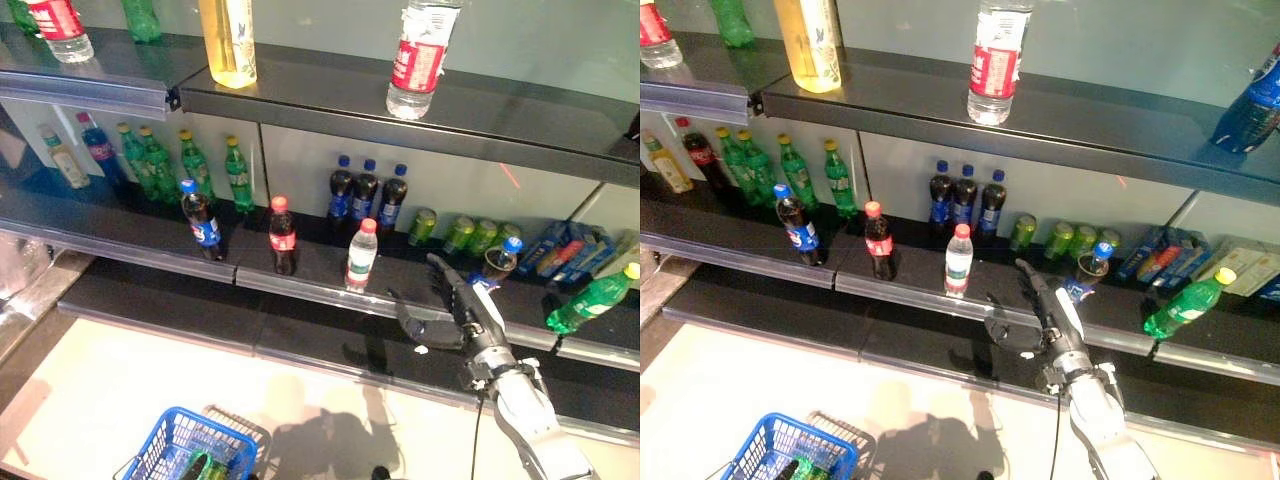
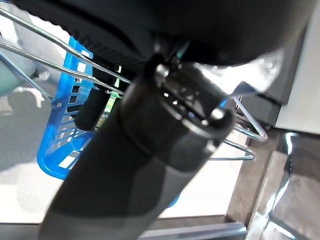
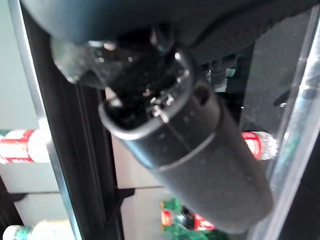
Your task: Pick up the drink and place into the basket.
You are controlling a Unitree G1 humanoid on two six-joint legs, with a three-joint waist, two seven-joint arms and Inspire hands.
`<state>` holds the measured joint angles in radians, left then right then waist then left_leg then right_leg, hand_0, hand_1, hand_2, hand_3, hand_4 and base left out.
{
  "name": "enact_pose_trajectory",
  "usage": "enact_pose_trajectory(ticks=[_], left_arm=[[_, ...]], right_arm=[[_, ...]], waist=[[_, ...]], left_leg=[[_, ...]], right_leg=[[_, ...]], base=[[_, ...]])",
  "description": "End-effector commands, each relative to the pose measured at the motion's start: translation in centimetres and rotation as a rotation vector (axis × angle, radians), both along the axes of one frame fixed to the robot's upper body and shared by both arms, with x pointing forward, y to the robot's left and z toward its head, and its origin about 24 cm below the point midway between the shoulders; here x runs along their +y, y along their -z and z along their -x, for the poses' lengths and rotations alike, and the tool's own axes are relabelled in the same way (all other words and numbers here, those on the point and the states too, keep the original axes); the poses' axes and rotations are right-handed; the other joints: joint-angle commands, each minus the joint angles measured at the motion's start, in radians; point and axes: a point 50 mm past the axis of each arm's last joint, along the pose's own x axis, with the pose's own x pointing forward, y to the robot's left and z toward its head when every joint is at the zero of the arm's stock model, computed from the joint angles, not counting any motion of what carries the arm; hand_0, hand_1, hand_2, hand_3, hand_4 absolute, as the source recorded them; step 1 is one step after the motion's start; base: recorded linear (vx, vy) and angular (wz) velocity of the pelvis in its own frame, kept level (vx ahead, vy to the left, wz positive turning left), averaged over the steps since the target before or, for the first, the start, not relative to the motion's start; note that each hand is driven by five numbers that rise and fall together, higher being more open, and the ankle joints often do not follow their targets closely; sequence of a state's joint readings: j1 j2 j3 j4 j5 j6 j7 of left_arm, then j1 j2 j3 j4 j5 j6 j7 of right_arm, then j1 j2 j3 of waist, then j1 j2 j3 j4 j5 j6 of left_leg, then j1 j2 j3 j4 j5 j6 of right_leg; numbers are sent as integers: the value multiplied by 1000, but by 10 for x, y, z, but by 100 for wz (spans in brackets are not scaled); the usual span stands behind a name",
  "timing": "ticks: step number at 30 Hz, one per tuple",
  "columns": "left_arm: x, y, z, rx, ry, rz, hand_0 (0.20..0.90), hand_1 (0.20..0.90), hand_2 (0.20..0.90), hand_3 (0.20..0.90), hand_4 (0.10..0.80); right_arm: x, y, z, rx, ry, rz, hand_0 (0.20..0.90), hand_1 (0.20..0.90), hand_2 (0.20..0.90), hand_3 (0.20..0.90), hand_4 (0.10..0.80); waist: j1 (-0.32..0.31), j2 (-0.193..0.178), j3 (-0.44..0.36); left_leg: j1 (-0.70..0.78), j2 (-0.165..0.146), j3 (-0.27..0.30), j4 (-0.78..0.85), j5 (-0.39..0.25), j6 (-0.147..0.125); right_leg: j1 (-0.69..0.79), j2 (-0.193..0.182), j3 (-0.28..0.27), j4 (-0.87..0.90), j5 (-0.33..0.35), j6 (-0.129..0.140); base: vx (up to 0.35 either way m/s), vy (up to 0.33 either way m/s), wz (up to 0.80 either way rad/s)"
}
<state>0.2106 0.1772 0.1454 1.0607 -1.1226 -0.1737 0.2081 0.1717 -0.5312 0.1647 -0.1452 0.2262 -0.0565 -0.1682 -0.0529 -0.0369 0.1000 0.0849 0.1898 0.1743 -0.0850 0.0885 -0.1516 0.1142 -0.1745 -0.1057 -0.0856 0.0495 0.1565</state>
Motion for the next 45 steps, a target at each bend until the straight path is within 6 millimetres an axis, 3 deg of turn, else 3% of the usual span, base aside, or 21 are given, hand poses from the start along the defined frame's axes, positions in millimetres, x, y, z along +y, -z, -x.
enact_pose_trajectory(ticks=[1,7,12,20,33,39,45], left_arm=[[-12,-5,-43,-150,83,-1,300,300,300,200,100],[-13,-8,-60,-171,138,2,300,300,300,200,100],[-19,-16,-88,-231,173,3,300,300,300,200,100],[-22,-22,-106,-290,196,5,300,300,300,200,100],[-29,-39,-143,-444,238,20,300,300,300,200,100],[-30,-41,-147,-455,253,18,300,300,300,200,100],[-30,-44,-153,-464,274,18,300,300,300,200,100]], right_arm=[[9,-67,-18,-378,28,-63,900,900,900,900,800],[10,-69,-37,-423,145,-80,900,900,900,900,800],[13,-74,-61,-460,256,-133,900,900,900,900,800],[19,-85,-76,-507,303,-154,900,900,900,900,800],[16,-123,-95,-652,448,-180,900,900,900,900,800],[9,-135,-102,-668,493,-220,900,900,900,900,800],[6,-160,-112,-712,510,-226,900,900,900,900,800]], waist=[[17,-5,8],[48,5,67],[72,18,158],[84,28,243],[95,61,361],[107,76,388],[121,96,420]], left_leg=[[-40,24,-30,141,-63,54],[-120,15,-67,238,-76,50],[-210,9,-98,318,-81,46],[-287,3,-127,383,-75,40],[-398,-24,-171,446,-39,35],[-424,-32,-187,463,-23,33],[-462,-52,-200,477,-16,41]], right_leg=[[-64,-57,-28,147,-38,-22],[-96,-64,-38,217,-62,-35],[-138,-68,-39,253,-68,-52],[-164,-66,-21,272,-74,-66],[-222,-60,4,289,-69,-76],[-232,-58,-3,296,-71,-82],[-266,-62,-1,310,-67,-86]], base=[[13,27,14],[-24,21,19],[-115,15,14],[-30,14,5],[-16,-1,-1],[1,-6,2],[2,-9,5]])
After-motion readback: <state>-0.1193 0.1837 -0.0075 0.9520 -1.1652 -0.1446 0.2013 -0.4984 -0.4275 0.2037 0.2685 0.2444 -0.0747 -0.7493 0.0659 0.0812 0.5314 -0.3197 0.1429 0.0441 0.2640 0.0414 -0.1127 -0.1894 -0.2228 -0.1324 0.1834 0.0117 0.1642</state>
